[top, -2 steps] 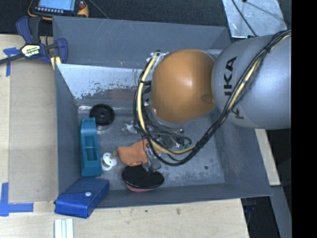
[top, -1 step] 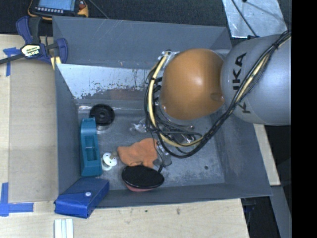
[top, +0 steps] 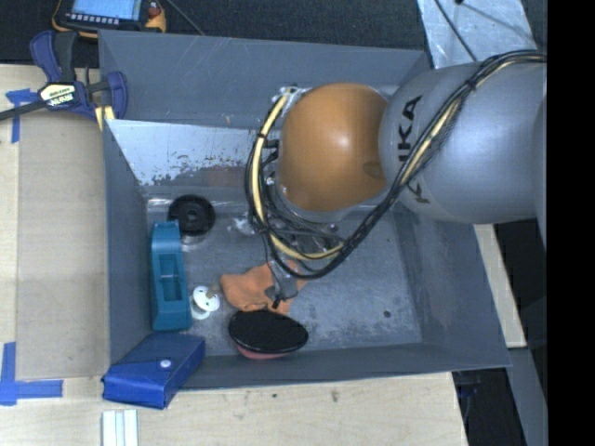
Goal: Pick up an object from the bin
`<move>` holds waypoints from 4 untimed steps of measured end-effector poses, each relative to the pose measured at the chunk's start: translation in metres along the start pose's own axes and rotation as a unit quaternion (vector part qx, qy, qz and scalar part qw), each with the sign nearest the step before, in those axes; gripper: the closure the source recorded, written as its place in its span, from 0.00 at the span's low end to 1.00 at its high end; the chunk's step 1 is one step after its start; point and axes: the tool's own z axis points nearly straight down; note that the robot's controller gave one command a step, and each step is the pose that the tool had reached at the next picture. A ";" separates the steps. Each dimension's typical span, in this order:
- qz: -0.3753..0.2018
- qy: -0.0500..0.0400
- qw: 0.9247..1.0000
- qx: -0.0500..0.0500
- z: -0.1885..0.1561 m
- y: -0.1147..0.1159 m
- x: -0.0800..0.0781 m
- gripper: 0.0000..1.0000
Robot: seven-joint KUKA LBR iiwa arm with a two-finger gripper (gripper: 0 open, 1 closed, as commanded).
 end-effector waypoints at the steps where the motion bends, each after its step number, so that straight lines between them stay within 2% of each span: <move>1: 0.008 0.002 1.000 0.000 0.025 -0.017 0.010 0.00; 2: -0.057 0.001 0.998 0.000 0.040 -0.037 -0.001 0.00; 3: 0.079 0.001 0.997 0.000 0.088 -0.030 0.026 1.00; 4: 0.079 0.001 0.997 0.000 0.088 -0.030 0.026 1.00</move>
Offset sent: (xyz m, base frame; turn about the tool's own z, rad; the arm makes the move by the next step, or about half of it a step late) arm 0.0539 -0.0501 -0.0677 0.3494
